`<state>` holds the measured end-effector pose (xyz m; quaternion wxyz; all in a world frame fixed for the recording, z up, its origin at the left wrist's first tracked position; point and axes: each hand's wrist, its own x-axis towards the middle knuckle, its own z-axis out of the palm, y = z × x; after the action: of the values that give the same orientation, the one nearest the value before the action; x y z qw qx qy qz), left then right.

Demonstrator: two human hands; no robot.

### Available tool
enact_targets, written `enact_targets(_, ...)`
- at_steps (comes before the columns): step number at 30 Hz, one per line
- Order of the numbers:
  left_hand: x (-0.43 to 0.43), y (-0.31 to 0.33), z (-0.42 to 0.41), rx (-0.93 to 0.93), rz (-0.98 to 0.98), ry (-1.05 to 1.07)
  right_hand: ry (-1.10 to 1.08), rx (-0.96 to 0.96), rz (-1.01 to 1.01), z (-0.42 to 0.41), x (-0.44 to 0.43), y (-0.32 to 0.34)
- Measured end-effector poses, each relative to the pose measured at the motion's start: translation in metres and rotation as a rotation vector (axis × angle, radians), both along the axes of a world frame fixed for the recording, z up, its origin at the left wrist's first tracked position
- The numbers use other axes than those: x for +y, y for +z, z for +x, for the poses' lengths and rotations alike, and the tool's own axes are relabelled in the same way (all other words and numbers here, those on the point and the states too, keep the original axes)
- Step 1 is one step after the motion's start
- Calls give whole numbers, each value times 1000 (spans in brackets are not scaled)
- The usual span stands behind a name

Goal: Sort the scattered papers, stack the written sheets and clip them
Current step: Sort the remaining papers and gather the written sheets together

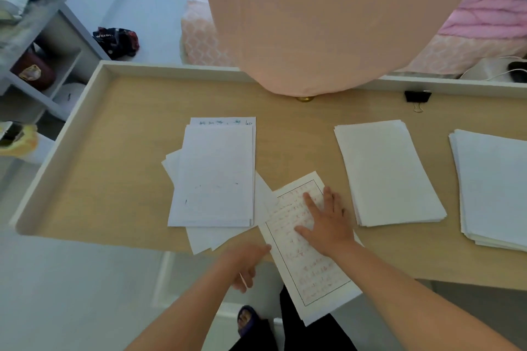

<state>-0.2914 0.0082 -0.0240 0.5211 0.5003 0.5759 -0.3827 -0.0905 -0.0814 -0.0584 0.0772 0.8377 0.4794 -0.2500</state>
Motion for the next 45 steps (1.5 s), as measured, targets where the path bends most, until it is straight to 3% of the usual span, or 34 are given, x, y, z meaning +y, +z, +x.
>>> enact_targets(3,-10,-14,-29,-67,-31,114,-35,-18,-8,-30,-2,2)
enact_targets(6,-27,-28,-44,-290,-77,492,-36,-59,-6,-57,-8,4)
enact_targets(8,-36,-27,-49,-381,-59,599,-50,-65,-19,-70,-15,4)
enact_targets(14,-39,-4,-55,-586,20,546,-235,132,39,-67,-32,22)
enact_targets(20,-18,42,-30,-837,254,332,-863,554,315,-32,-35,56)
enact_targets(22,-9,54,-22,-920,280,335,-1067,699,355,-20,-32,74)
enact_targets(25,6,67,-11,-993,303,436,-1201,837,440,1,-29,82)
enact_targets(28,18,74,-2,-923,477,566,-1073,918,456,13,-16,88)
enact_targets(31,37,70,2,-756,671,629,-796,850,434,15,14,92)
enact_targets(37,80,63,-19,-423,886,533,-432,692,405,-8,84,92)
enact_targets(41,111,52,-45,-320,968,490,-369,662,400,-33,129,84)
enact_targets(45,134,21,-78,-163,935,378,-327,616,227,-66,160,60)
